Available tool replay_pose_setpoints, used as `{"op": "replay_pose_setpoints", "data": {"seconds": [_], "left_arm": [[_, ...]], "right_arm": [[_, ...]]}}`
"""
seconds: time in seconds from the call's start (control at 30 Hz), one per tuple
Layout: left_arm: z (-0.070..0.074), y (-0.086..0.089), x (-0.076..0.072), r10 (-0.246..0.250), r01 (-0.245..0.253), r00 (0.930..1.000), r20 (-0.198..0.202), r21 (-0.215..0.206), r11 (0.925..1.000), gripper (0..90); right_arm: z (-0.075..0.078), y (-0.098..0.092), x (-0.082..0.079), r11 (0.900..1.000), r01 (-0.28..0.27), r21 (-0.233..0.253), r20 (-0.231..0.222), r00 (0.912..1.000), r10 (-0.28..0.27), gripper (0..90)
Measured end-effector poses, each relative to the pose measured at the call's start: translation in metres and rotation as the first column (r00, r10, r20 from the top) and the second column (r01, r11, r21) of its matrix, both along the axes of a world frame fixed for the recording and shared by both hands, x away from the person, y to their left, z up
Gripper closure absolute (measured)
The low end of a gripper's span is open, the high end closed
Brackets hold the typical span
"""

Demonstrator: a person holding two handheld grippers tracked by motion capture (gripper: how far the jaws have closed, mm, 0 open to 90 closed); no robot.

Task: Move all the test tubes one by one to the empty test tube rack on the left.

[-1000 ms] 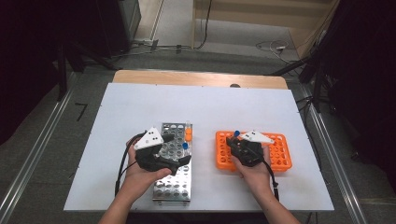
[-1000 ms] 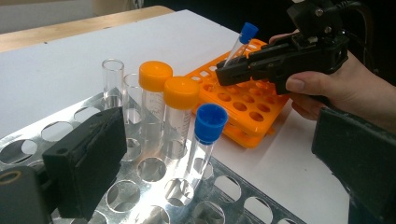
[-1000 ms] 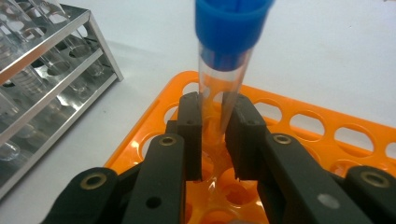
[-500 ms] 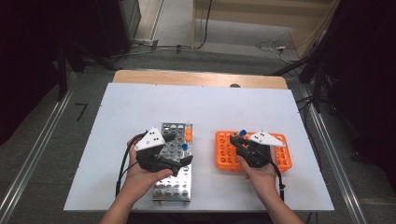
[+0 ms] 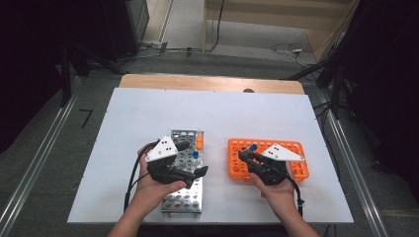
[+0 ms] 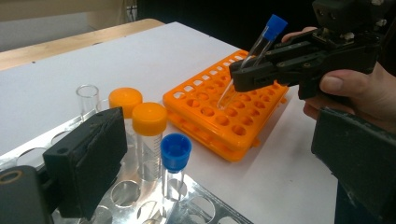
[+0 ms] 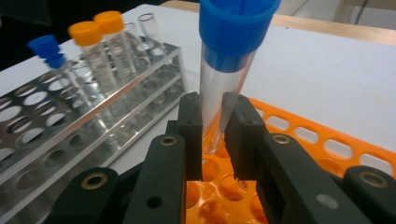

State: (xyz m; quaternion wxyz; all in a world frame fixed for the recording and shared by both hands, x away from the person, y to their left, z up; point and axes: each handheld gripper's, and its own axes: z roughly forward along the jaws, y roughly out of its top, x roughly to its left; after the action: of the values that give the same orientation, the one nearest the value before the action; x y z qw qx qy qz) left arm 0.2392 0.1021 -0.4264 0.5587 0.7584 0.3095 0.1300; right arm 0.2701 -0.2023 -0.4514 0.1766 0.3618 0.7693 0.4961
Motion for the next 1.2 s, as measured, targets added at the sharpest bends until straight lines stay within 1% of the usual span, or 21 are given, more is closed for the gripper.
{"op": "replay_pose_setpoints", "data": {"seconds": [0.13, 0.23, 0.37, 0.53, 0.73, 0.87, 1.0, 1.2], "left_arm": [[0.0, -0.004, -0.001, -0.011, 0.011, 0.9999, 0.001, 0.0, 0.9999, 4.4], [0.0, -0.007, -0.002, -0.03, 0.03, 0.9995, 0.001, -0.002, 0.9995, 7.1], [0.001, -0.012, -0.004, -0.047, 0.047, 0.9989, 0.007, -0.003, 0.9989, 9.5], [0.002, -0.018, -0.007, -0.066, 0.066, 0.9977, 0.016, -0.006, 0.9978, 14.6], [0.003, -0.023, -0.01, -0.109, 0.11, 0.9934, 0.035, -0.016, 0.9939, 28.5], [0.004, -0.027, -0.013, -0.133, 0.134, 0.9901, 0.046, -0.027, 0.9906, 36.8], [0.005, -0.031, -0.014, -0.155, 0.156, 0.9868, 0.049, -0.021, 0.9876, 44.3], [0.005, -0.037, -0.016, -0.202, 0.204, 0.9781, 0.048, -0.022, 0.9788, 54.6]], "right_arm": [[0.002, 0.002, -0.006, 0.999, -0.042, 0.003, -0.003, 0.9991, 0.042, 74.7], [0.003, 0.005, -0.01, 0.997, -0.079, 0.001, -0.01, 0.9968, 0.079, 74.7], [0.003, 0.008, -0.016, 0.99, -0.142, 0.0, -0.02, 0.9897, 0.142, 74.7], [0.003, 0.014, -0.022, 0.98, -0.2, -0.016, -0.028, 0.9796, 0.199, 74.7], [0.003, 0.022, -0.03, 0.968, -0.246, -0.039, -0.03, 0.9691, 0.245, 74.7], [0.003, 0.026, -0.033, 0.96, -0.275, -0.045, -0.031, 0.9614, 0.273, 74.7], [0.005, 0.029, -0.037, 0.955, -0.293, -0.049, -0.031, 0.9559, 0.292, 74.7], [0.006, 0.033, -0.04, 0.947, -0.318, -0.046, -0.034, 0.9479, 0.317, 74.7]]}}
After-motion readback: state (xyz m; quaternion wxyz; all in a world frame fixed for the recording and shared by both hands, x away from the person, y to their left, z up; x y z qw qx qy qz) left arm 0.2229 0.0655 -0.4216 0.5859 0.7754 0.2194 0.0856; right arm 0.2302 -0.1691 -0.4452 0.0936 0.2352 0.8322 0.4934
